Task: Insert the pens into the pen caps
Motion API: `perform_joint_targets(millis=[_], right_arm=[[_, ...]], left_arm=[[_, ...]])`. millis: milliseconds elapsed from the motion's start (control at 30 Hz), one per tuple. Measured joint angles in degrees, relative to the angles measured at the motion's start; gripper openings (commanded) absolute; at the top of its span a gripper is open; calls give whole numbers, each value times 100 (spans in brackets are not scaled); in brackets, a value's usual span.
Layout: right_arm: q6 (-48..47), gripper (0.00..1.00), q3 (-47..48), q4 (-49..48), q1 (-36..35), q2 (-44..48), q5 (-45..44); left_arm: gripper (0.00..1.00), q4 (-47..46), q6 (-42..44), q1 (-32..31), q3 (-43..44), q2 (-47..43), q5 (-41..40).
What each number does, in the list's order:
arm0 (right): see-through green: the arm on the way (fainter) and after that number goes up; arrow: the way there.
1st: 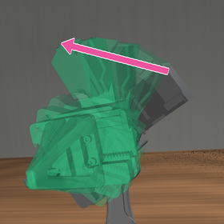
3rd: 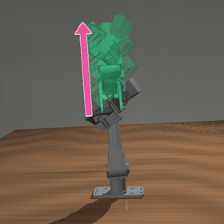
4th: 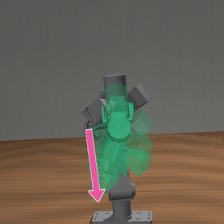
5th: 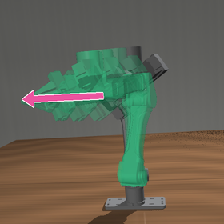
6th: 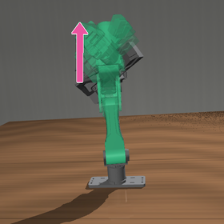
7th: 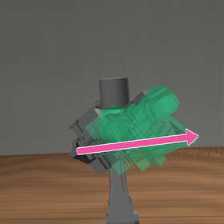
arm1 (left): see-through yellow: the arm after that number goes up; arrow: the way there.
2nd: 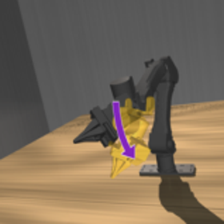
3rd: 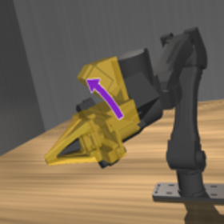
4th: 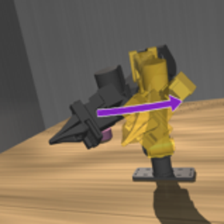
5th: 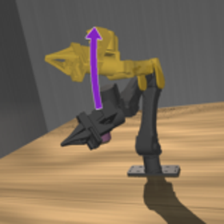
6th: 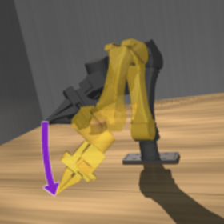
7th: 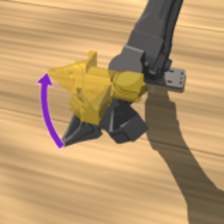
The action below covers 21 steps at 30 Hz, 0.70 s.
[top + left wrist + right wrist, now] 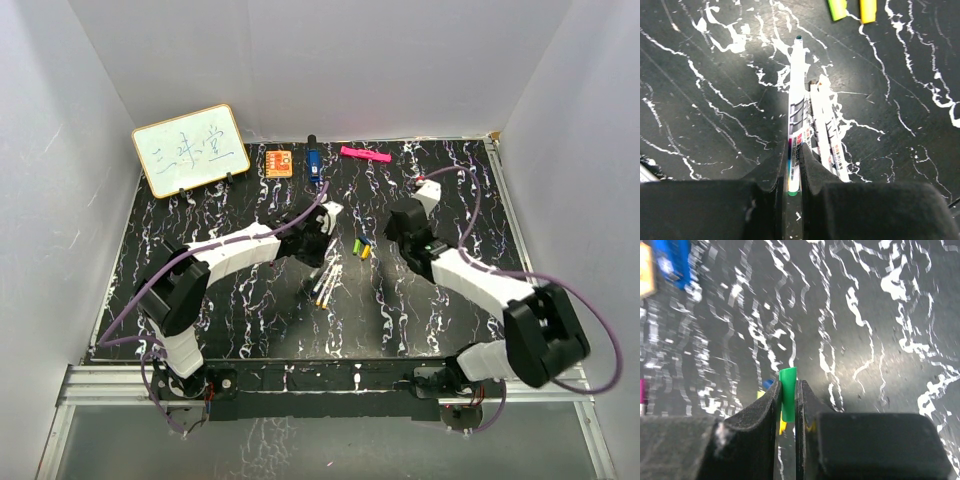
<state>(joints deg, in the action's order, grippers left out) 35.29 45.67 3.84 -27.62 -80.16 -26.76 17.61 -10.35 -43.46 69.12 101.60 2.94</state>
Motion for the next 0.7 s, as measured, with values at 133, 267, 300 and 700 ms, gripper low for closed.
perform_joint_targets(millis=[133, 267, 300, 700], right_arm=[[-214, 0, -575, -920, 63, 815, 280], [-337, 0, -1117, -1679, 61, 1366, 549], [-358, 0, -1294, -1902, 61, 1515, 614], [-372, 0, -2922, -4419, 61, 2516, 1119]], left_arm=[[0, -407, -81, 0, -164, -7, 415], [0, -927, -264, 0, -385, -37, 986], [0, -1075, -328, 0, -439, -48, 1156], [0, -2461, -1147, 0, -702, -138, 2702]])
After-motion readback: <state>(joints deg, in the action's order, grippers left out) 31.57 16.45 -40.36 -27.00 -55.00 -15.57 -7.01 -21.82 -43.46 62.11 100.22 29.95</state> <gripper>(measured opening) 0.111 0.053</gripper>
